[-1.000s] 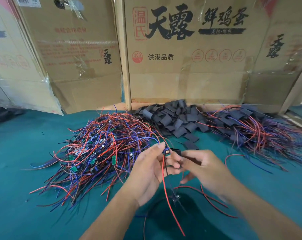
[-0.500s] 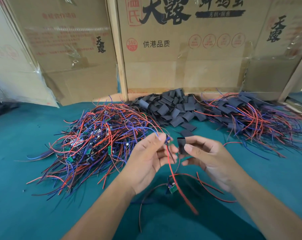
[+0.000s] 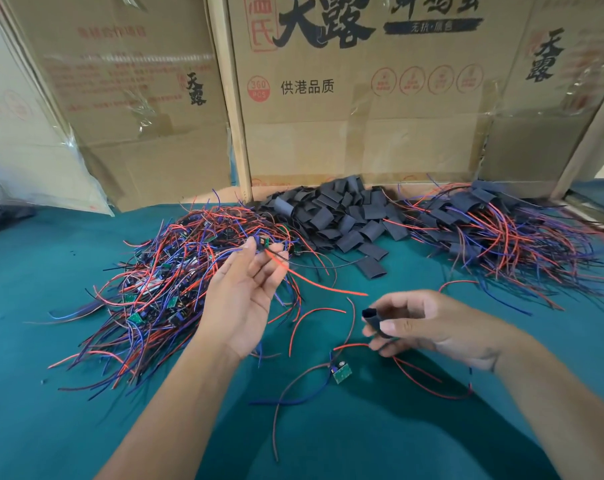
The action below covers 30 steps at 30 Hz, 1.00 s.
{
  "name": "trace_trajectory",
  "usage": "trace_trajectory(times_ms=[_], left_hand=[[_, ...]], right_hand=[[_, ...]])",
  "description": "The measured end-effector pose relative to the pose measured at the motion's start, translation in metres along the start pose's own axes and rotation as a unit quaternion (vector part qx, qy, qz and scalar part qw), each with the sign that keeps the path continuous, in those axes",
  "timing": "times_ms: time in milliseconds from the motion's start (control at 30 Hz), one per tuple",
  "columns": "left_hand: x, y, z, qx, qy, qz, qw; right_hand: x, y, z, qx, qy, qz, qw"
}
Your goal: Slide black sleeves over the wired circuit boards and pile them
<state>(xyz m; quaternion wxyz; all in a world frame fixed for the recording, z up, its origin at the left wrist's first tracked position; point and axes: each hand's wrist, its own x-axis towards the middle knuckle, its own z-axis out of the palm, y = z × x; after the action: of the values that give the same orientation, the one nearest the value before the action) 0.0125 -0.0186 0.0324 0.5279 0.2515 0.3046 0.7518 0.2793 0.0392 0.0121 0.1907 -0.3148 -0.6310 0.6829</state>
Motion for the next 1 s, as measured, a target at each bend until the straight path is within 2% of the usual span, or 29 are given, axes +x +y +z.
trace_trajectory(times_ms=[200, 467, 1000], left_hand=[[0.001, -0.001, 0.002, -0.011, 0.002, -0.014, 1.0], [0.0, -0.004, 0.001, 0.015, -0.007, -0.003, 1.0], [-0.001, -0.008, 0.002, 0.082, -0.015, 0.035, 0.996]], right_hand=[[0.002, 0.0, 0.001, 0.072, -0.045, -0.025, 0.996], [0.0, -0.005, 0.004, 0.123, -0.067, -0.055, 0.989], [-0.004, -0.012, 0.006, 0.127, -0.08, -0.076, 0.986]])
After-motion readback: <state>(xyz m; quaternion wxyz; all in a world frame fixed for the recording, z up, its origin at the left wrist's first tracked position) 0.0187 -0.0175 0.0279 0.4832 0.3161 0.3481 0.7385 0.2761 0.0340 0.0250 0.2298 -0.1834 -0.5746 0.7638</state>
